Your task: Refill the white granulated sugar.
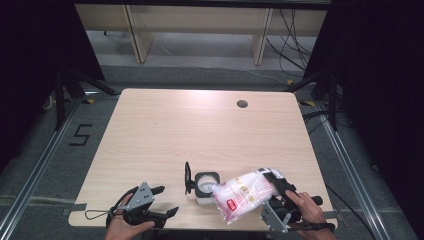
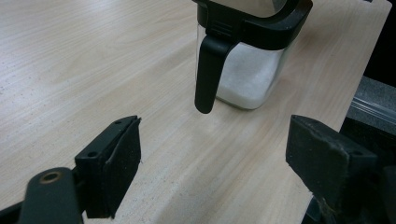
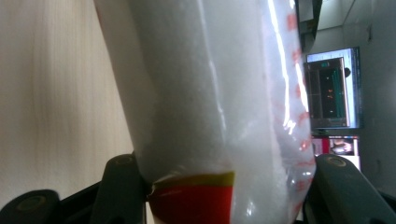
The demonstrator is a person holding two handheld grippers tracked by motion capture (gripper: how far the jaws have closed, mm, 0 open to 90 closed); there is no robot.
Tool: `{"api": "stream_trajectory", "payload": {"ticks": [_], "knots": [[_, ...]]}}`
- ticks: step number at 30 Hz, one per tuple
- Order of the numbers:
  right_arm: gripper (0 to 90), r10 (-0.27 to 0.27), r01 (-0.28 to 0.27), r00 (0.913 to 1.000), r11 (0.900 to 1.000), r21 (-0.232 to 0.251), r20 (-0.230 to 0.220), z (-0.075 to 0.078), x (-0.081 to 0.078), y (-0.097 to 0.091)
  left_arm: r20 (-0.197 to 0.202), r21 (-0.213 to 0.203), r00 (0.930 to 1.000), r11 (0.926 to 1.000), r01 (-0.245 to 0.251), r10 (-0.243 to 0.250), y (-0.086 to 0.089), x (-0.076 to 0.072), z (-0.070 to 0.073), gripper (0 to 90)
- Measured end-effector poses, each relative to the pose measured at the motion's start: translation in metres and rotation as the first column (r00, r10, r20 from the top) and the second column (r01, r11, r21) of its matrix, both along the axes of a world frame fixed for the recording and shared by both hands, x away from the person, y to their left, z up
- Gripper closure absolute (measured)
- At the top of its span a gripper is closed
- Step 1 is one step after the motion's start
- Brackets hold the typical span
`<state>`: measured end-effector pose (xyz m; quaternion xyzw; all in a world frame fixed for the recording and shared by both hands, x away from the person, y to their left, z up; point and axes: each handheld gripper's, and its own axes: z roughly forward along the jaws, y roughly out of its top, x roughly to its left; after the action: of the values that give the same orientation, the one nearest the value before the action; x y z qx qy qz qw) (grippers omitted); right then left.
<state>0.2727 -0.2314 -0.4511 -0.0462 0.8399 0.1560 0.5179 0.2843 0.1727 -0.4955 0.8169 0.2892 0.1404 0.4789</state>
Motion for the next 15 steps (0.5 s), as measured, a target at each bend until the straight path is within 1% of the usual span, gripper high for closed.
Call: {"api": "stream_trajectory", "payload": {"ticks": [1, 2, 3, 4, 5, 6, 7, 8, 9, 10, 11, 12, 13, 14, 15], "knots": [[49.2, -0.006, 0.007, 0.9997, 0.9995, 0.031, -0.026, 0.0, 0.0, -0.001, 0.002, -0.001, 1.0, 1.0, -0.002, 0.002, 0.0, 0.0, 0.0, 17.6], [49.3, 0.028, -0.028, 0.9996, 0.9995, 0.015, -0.008, 0.002, 0.003, -0.002, 0.002, -0.001, 1.0, 1.0, -0.002, 0.002, 0.0, 0.0, 0.0, 17.6], [49.3, 0.019, -0.017, 0.9993, 0.9979, 0.063, -0.033, -0.001, 0.002, -0.003, 0.001, 0.0, 1.0, 1.0, -0.002, 0.002, 0.0, 0.0, 0.0, 17.6], [49.3, 0.029, -0.025, 0.9985, 0.9959, 0.087, -0.047, -0.002, 0.003, -0.004, -0.001, 0.0, 1.0, 1.0, -0.002, 0.002, 0.0, 0.0, 0.0, 17.6], [49.4, 0.022, -0.014, 0.9976, 0.9928, 0.119, -0.066, -0.003, 0.003, -0.005, 0.0, 0.001, 1.0, 1.0, -0.002, 0.002, 0.0, 0.0, 0.0, 17.6], [49.4, 0.045, -0.034, 0.9962, 0.9887, 0.146, -0.074, -0.003, 0.006, -0.006, 0.0, 0.002, 1.0, 1.0, -0.001, 0.001, 0.0, 0.0, 0.0, 17.6], [49.4, 0.055, -0.04, 0.9948, 0.9843, 0.172, -0.085, -0.003, 0.007, -0.008, 0.0, 0.0, 1.0, 1.0, -0.002, 0.002, 0.0, 0.0, 0.0, 17.6], [49.5, 0.045, -0.022, 0.9928, 0.9791, 0.202, -0.111, -0.004, 0.006, -0.008, 0.002, -0.001, 1.0, 1.0, -0.003, 0.003, 0.0, 0.0, 0.0, 17.6], [49.5, 0.064, -0.041, 0.9916, 0.9789, 0.2, -0.112, -0.003, 0.008, -0.009, 0.002, -0.003, 1.0, 1.0, -0.005, 0.005, 0.0, 0.0, 0.0, 17.6], [49.6, 0.069, -0.039, 0.99, 0.9723, 0.23, -0.123, -0.004, 0.009, -0.01, -0.019, -0.018, 0.9995, 0.9995, -0.027, 0.027, -0.001, -0.002, 0.0, 17.6], [49.6, 0.073, -0.026, 0.9836, 0.9622, 0.271, -0.165, -0.004, 0.008, -0.01, -0.021, -0.02, 0.9994, 0.9995, -0.026, 0.026, -0.001, -0.002, 0.0, 17.6], [49.7, 0.083, -0.03, 0.9819, 0.9548, 0.296, -0.17, -0.005, 0.01, -0.011, -0.019, -0.018, 0.9996, 0.9996, -0.022, 0.022, -0.001, -0.002, 0.0, 17.6], [49.7, 0.073, -0.008, 0.9792, 0.9469, 0.321, -0.189, -0.006, 0.01, -0.011, -0.016, -0.017, 0.9997, 0.9997, -0.02, 0.02, -0.001, -0.002, 0.0, 17.6], [49.8, 0.091, -0.026, 0.978, 0.9452, 0.325, -0.188, -0.005, 0.013, -0.012, -0.017, -0.017, 0.9996, 0.9996, -0.021, 0.02, -0.001, -0.002, 0.0, 17.6], [49.8, 0.091, -0.017, 0.9755, 0.9377, 0.347, -0.2, -0.006, 0.014, -0.012, -0.016, -0.015, 0.9997, 0.9997, -0.021, 0.021, -0.001, -0.001, 0.0, 17.6]]}}
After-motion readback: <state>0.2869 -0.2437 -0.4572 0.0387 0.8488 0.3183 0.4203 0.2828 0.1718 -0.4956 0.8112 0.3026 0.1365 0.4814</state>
